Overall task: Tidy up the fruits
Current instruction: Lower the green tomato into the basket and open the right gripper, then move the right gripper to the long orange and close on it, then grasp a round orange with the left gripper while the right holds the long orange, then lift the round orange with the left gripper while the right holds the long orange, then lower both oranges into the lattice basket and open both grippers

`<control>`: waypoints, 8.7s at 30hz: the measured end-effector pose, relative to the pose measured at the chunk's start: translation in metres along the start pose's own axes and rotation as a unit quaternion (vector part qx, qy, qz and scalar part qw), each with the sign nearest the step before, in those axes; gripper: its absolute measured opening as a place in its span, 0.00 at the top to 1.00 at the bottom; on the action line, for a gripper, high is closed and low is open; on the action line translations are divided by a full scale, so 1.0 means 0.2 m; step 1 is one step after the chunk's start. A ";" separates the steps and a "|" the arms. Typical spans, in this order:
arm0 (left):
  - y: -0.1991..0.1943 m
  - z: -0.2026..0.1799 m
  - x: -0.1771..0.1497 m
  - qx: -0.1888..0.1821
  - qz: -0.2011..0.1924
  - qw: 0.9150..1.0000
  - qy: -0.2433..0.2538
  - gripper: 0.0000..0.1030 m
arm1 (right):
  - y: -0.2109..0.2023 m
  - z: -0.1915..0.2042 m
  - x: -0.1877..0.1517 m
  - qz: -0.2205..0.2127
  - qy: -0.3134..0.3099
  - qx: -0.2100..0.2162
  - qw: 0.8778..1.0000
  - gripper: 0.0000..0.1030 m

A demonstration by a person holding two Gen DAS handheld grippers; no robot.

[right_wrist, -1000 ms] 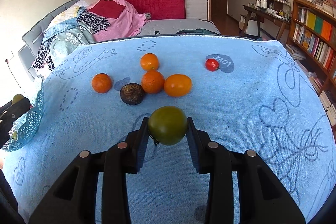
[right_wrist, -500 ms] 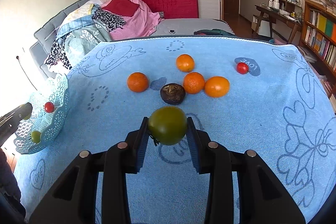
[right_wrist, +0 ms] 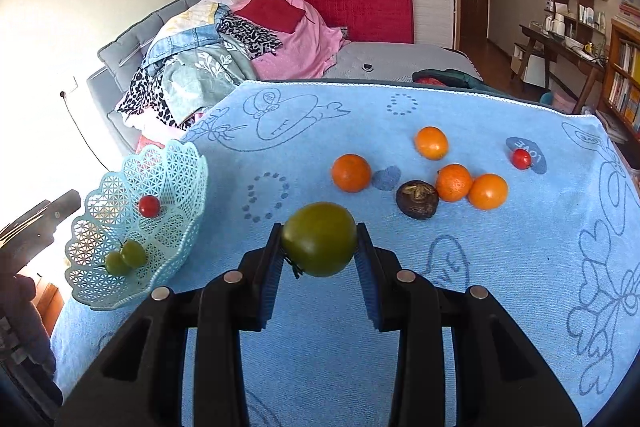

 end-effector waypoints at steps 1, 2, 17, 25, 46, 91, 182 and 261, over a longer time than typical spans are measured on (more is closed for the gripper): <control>-0.01 0.02 0.00 0.005 -0.007 1.000 -0.003 0.15 | 0.00 0.04 0.01 0.001 -0.004 0.006 1.000 0.65; -0.03 0.05 0.01 0.012 -0.012 1.000 -0.005 0.15 | 0.00 0.07 0.01 0.001 -0.008 0.012 1.000 0.65; -0.07 0.29 -0.01 0.036 -0.022 0.998 -0.053 0.12 | 0.11 0.57 0.05 0.019 -0.056 0.068 0.996 0.65; -0.10 0.33 -0.01 0.037 -0.028 0.997 -0.064 0.12 | 0.11 0.58 0.07 0.009 -0.045 0.073 0.996 0.36; -0.06 0.20 -0.04 0.035 -0.020 0.999 -0.032 0.12 | 0.08 0.24 0.05 0.006 -0.005 0.030 1.000 0.35; 0.01 -0.73 -0.05 -0.032 -0.001 0.991 0.127 0.12 | 0.29 -0.93 0.05 0.030 0.121 -0.087 0.988 0.35; 0.71 -1.52 -0.04 -0.124 0.080 0.968 0.202 0.62 | 0.30 -1.05 0.08 -0.005 0.117 -0.099 0.988 0.56; 0.10 -0.42 -0.11 -0.034 0.014 0.997 0.064 0.61 | 0.05 -0.03 0.05 -0.024 0.014 -0.023 0.999 0.56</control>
Point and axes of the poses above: each gripper's, at about its wrist camera, not at the fingertips, and y roughly the way its jaws point, z to its left, x to its top, the point moved 9 cm from there along y, roughly the way its jaws point, and after that the axes turned 11 degrees about z, right-handed, at the moved point
